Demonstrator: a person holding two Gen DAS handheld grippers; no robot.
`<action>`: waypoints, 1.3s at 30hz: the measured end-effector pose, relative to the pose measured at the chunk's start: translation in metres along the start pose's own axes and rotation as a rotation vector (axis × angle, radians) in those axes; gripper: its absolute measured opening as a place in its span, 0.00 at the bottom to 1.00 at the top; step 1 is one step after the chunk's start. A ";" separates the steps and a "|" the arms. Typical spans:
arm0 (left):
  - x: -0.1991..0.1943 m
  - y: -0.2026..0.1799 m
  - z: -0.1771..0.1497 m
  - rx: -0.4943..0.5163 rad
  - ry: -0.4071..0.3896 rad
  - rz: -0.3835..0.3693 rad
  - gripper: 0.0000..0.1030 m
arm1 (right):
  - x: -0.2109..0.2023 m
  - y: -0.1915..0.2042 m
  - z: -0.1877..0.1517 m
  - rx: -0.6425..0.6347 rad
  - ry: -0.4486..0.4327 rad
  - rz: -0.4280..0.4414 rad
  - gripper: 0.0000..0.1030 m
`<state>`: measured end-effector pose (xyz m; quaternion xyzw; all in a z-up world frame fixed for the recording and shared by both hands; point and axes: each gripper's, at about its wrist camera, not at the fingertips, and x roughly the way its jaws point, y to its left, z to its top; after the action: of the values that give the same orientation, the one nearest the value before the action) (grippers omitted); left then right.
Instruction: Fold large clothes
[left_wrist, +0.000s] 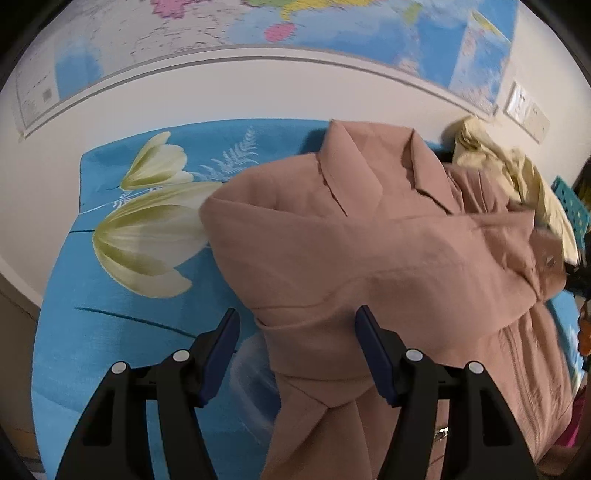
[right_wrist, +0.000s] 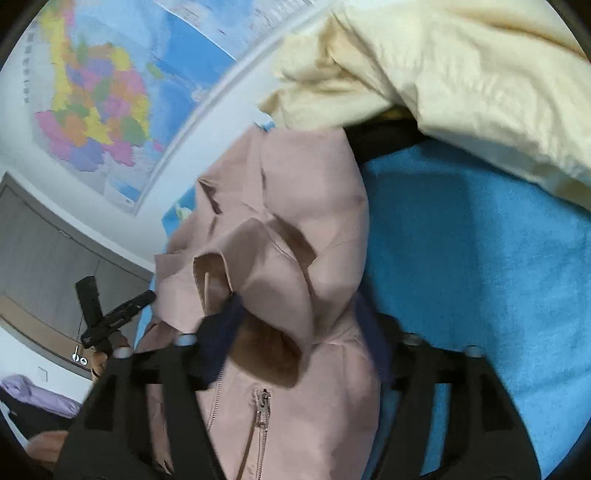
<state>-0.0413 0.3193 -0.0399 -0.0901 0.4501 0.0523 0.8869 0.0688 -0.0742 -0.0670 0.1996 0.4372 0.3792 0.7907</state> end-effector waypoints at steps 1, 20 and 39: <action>0.000 -0.004 -0.002 0.012 0.002 0.002 0.63 | -0.003 0.005 0.000 -0.028 -0.013 0.016 0.73; 0.006 0.003 -0.036 -0.011 -0.027 0.106 0.57 | 0.033 0.016 0.002 -0.180 0.026 -0.102 0.58; 0.004 -0.045 -0.016 0.130 -0.062 0.006 0.59 | 0.053 0.032 0.002 -0.264 0.088 -0.188 0.37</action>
<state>-0.0436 0.2720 -0.0472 -0.0295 0.4253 0.0284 0.9041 0.0743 -0.0127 -0.0738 0.0352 0.4345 0.3661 0.8222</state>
